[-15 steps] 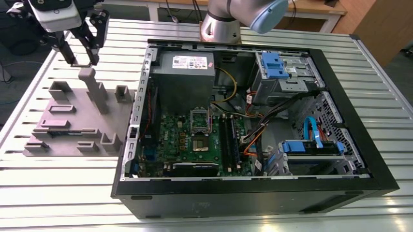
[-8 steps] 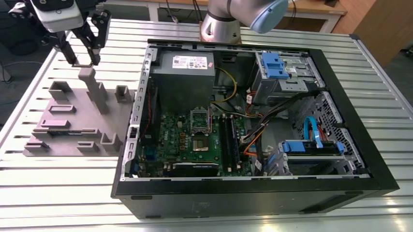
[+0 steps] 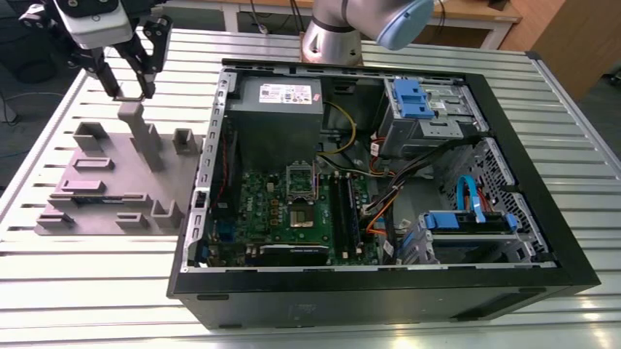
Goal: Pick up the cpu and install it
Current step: 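Pick up the cpu and move it towards the insertion slot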
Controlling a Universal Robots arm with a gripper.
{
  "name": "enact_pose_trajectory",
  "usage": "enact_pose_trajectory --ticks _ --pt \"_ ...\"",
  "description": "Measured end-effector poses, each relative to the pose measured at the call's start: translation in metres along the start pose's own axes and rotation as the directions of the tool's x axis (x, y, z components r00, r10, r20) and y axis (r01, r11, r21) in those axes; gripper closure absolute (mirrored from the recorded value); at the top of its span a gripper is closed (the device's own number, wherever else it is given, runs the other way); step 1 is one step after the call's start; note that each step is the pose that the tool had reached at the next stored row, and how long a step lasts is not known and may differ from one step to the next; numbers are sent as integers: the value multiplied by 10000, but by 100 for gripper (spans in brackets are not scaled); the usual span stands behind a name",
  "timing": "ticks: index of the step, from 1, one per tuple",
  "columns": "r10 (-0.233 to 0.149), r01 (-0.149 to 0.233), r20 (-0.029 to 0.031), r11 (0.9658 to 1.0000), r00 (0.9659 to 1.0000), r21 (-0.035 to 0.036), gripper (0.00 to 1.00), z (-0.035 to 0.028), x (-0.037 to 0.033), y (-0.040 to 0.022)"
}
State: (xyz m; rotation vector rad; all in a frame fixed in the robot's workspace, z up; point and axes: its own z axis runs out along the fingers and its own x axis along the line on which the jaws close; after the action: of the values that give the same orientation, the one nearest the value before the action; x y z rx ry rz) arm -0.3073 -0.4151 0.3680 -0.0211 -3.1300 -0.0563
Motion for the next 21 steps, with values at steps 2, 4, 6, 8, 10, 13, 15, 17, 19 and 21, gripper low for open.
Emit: enact_pose_trajectory --ticks 2,4,6,8,10,13,15,17,19,21 --pt "0 0 -1 10000 10000 0 53 0 -13 0" --pt "0 0 -1 10000 10000 0 53 -1 -31 0" --pt "0 0 0 10000 10000 0 53 -1 -52 1" --pt "0 0 0 10000 10000 0 53 -1 -71 1" --pt "0 0 0 10000 10000 0 53 -1 -85 1" --pt "0 0 -1 10000 10000 0 53 -1 -104 1" --pt "0 0 -1 10000 10000 0 53 -2 -118 2" --pt "0 0 0 10000 10000 0 53 -2 -127 2" --pt "-1 1 0 10000 10000 0 53 -2 -137 2" --pt "-1 1 0 10000 10000 0 53 -2 -149 2"
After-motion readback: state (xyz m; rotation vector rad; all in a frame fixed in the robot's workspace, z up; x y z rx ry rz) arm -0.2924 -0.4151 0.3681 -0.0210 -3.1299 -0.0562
